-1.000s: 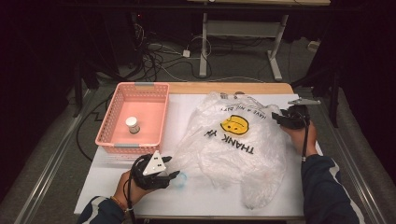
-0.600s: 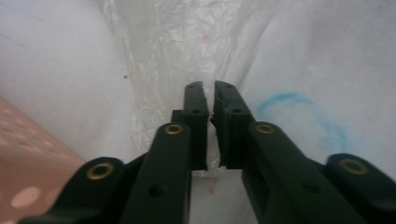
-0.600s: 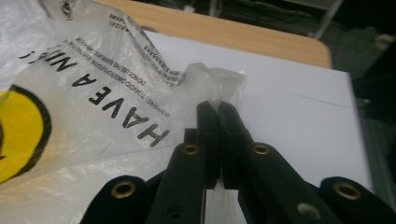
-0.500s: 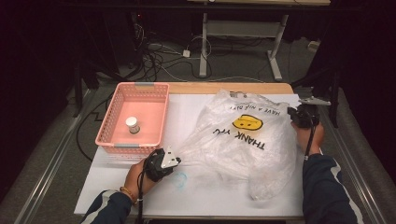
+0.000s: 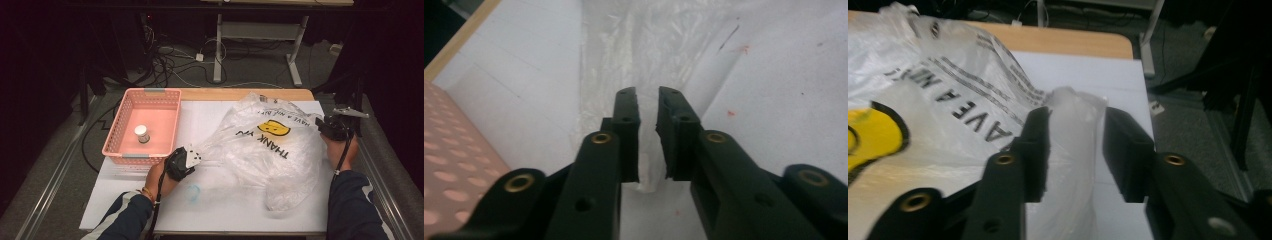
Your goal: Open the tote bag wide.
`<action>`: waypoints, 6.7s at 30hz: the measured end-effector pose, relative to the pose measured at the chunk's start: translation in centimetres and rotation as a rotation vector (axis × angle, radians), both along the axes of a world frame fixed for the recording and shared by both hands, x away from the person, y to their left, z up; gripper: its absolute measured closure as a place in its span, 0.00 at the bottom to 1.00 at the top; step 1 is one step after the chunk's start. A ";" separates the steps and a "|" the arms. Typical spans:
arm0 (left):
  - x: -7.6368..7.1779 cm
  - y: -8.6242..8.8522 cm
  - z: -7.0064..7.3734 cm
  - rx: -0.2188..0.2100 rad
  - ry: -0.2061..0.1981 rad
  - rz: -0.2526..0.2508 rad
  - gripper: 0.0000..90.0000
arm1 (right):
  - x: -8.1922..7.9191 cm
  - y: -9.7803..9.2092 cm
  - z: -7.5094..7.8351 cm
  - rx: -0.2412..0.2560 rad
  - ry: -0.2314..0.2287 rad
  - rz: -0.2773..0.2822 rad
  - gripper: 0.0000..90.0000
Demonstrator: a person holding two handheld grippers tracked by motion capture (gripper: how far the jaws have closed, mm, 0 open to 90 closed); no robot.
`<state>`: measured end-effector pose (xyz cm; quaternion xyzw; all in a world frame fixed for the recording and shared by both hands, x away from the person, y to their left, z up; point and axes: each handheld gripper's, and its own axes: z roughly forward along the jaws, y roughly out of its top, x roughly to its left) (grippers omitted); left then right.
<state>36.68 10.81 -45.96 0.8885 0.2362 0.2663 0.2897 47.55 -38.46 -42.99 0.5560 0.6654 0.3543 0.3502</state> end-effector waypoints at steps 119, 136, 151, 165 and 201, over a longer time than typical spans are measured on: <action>-3.4 12.3 6.2 -0.251 -0.145 0.222 0.23 | -10.3 19.0 7.8 -0.118 -0.306 0.589 1.00; 4.8 14.0 6.8 -0.162 -0.005 0.300 0.20 | -10.7 19.3 8.3 -0.118 -0.319 0.630 1.00; 11.7 14.5 4.0 0.042 0.259 0.429 0.29 | -11.0 19.5 7.8 -0.140 -0.274 0.708 1.00; 12.5 15.0 3.6 0.086 0.414 0.394 0.53 | -10.9 19.6 7.6 -0.143 -0.260 0.720 1.00; -3.4 6.7 14.2 -0.281 -0.190 -0.083 0.53 | -9.5 19.9 10.0 -0.201 -0.272 0.635 1.00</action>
